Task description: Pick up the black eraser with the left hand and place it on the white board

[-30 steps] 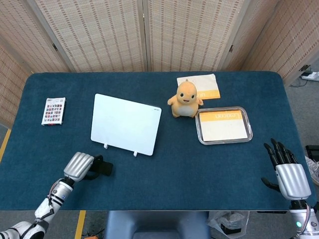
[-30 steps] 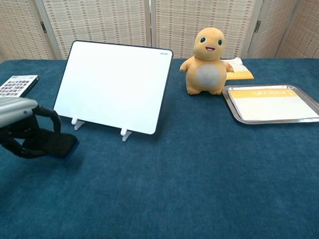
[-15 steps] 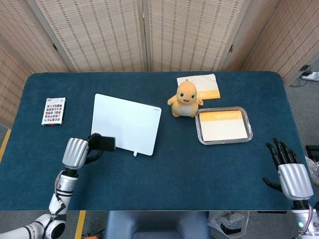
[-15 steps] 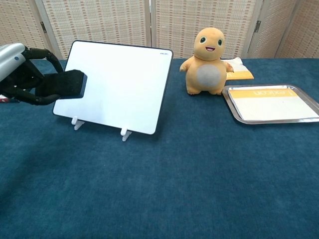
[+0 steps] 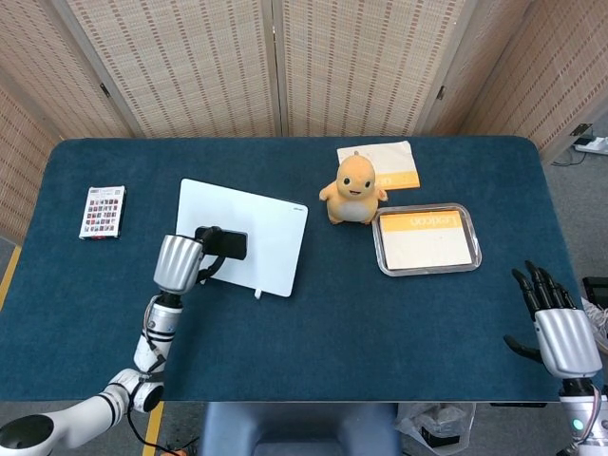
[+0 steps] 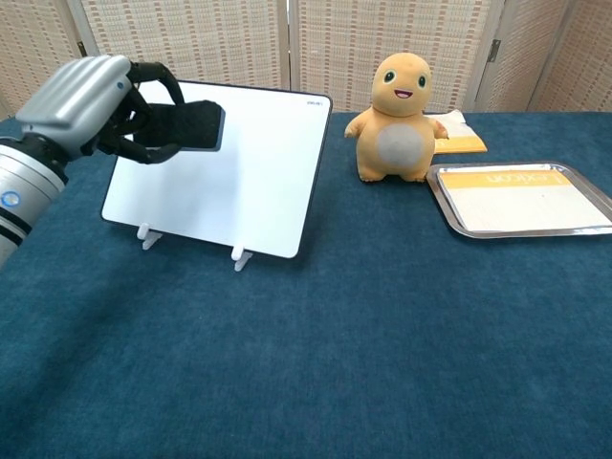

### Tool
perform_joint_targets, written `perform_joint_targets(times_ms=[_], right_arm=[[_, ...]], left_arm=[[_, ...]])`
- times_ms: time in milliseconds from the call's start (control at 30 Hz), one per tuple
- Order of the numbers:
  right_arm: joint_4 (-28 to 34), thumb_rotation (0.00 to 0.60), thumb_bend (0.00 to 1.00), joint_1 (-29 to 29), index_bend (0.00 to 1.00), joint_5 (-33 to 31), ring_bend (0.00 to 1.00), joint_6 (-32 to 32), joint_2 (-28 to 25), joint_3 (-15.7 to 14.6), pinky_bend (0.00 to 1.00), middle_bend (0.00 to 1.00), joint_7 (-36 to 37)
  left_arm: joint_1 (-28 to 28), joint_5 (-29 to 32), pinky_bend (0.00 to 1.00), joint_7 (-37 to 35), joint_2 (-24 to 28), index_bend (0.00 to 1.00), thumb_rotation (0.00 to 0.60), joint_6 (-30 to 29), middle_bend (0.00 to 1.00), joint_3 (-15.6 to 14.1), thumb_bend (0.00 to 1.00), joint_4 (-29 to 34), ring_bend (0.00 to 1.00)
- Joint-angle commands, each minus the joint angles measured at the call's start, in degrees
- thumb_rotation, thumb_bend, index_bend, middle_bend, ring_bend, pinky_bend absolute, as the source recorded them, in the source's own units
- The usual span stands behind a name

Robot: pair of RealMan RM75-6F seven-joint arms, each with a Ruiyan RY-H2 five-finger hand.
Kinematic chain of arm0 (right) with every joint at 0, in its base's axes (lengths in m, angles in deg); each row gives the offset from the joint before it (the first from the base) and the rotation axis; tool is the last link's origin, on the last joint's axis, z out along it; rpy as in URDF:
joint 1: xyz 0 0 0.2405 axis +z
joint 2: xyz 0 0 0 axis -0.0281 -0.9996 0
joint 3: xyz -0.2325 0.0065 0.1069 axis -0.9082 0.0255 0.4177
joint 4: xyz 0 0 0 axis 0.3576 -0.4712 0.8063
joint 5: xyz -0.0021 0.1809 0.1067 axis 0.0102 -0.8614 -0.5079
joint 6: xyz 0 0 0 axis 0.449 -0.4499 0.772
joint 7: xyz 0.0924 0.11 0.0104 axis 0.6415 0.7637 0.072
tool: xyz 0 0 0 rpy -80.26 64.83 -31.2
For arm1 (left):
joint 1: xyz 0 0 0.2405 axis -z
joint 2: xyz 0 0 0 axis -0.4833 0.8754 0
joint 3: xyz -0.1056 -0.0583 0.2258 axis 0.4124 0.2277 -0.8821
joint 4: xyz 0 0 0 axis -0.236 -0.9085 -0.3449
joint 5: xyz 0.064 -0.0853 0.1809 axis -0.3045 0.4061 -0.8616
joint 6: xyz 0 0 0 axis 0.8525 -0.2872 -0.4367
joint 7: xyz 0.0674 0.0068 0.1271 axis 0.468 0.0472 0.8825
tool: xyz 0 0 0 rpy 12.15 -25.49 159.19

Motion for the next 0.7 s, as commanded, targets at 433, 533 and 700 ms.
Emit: perform_joint_targets(times_ms=[433, 533, 700], right_arm=[[0.1, 0.600, 0.15, -0.2, 0.00, -0.1, 0.00, -0.1, -0.7, -0.1, 0.16, 0.00, 1.3], [0.1, 0.600, 0.15, -0.1, 0.00, -0.4, 0.00, 0.1, -0.6, 0.0, 0.16, 0.00, 1.2], [0.1, 0.600, 0.15, 0.1, 0.00, -1.0, 0.00, 0.6, -0.6, 0.2, 0.16, 0.00, 0.7]], left_arm=[[5.7, -0.3, 1.00, -4.0, -8.3, 0.46, 0.600, 1.7, 1.00, -2.0, 0.29, -16.9, 1.00], [6.3, 0.4, 1.00, -5.7, -9.2, 0.46, 0.600, 3.0, 1.00, -2.1, 0.29, -19.1, 1.00], [7.1, 1.6, 1.00, -8.4, -10.3, 0.46, 0.600, 4.5, 1.00, -2.0, 0.29, -22.0, 1.00]])
